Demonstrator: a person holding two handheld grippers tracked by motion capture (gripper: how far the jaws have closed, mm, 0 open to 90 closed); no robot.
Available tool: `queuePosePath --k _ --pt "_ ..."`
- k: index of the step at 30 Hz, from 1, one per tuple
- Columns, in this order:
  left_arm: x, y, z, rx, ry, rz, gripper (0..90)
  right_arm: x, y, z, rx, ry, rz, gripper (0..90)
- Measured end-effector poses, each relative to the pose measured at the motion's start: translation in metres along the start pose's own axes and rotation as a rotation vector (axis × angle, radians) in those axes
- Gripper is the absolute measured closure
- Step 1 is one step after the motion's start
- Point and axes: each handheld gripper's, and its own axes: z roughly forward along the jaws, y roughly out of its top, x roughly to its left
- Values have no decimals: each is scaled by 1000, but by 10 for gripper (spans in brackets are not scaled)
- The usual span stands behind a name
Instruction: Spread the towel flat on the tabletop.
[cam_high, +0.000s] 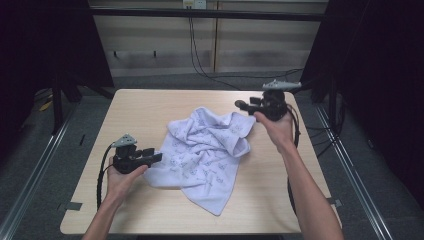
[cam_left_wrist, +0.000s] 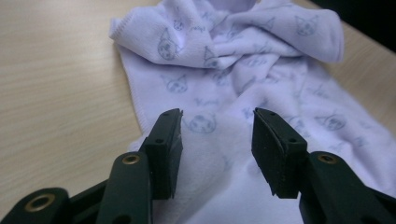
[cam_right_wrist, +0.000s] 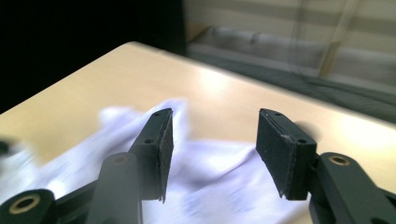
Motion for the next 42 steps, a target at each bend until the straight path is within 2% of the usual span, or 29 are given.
queuePosePath --k 1,3,4,5,6,7,8,9,10,12,13,14,16,19,21,23,25,27,29,30,31,32,33,35,37,38,39,40,42 --pt "-1 0 0 10 -5 21 545 9 -12 0 14 48 -5 484" --pt "-4 0 -4 21 32 62 608 29 -35 1 54 103 -27 499" --pt "-4 0 -4 21 32 62 641 42 -54 3 91 163 -45 510" --pt "-4 0 -7 11 18 58 641 42 -54 3 91 163 -45 510" --pt "-4 -1 -13 2 19 63 626 61 -84 6 152 205 -65 525" --pt "-4 -1 -13 2 19 63 596 61 -84 6 152 205 -65 525" --pt "-4 -4 -17 19 39 74 535 77 -113 7 215 255 -87 536" --pt "-4 -4 -17 19 39 74 504 77 -113 7 215 255 -87 536" --pt "0 -8 -19 18 29 69 486 85 -129 3 227 299 -65 547" --pt "2 -9 -19 23 30 61 477 90 -137 0 234 313 -66 554" --pt "6 -10 -17 27 24 38 465 101 -151 -4 272 336 -99 616" --pt "8 -11 -17 32 19 33 477 104 -155 -6 285 341 -119 623" --pt "9 -13 -16 36 16 30 599 110 -162 -9 303 367 -125 612" --pt "8 -14 -15 54 -1 47 629 113 -166 -11 299 371 -128 574" --pt "5 -14 -12 76 -6 54 736 116 -170 -8 311 363 -143 522" --pt "3 -14 -9 91 -61 54 808 116 -172 -4 316 345 -158 516" --pt "1 -13 -8 96 -60 71 881 117 -173 -2 328 341 -167 510" --pt "-4 -12 -7 93 -61 84 900 120 -175 2 320 311 -207 502" --pt "-5 -10 -8 93 -55 95 900 127 -177 2 308 271 -279 530" --pt "-5 -10 -8 93 -55 95 900 127 -177 2 308 271 -279 530" --pt "-5 -9 -10 81 -46 95 900 129 -179 2 303 258 -306 541" --pt "-4 -9 -11 72 -49 86 900 132 -179 0 305 256 -312 630" --pt "-3 -8 -14 66 -32 87 900 133 -180 -2 303 269 -324 783" --pt "-2 -9 -17 48 -11 73 900 134 -180 -3 306 283 -329 853" --pt "3 -8 -18 50 31 36 683 131 -179 -4 324 311 -301 860" --pt "4 -9 -18 62 28 27 612 128 -179 -6 331 316 -289 861" --pt "4 -9 -18 62 28 27 594 128 -179 -6 331 316 -289 861" --pt "5 -10 -17 80 22 30 532 121 -176 -14 312 325 -250 861" --pt "3 -15 -9 156 23 48 451 112 -171 -24 273 329 -211 861"
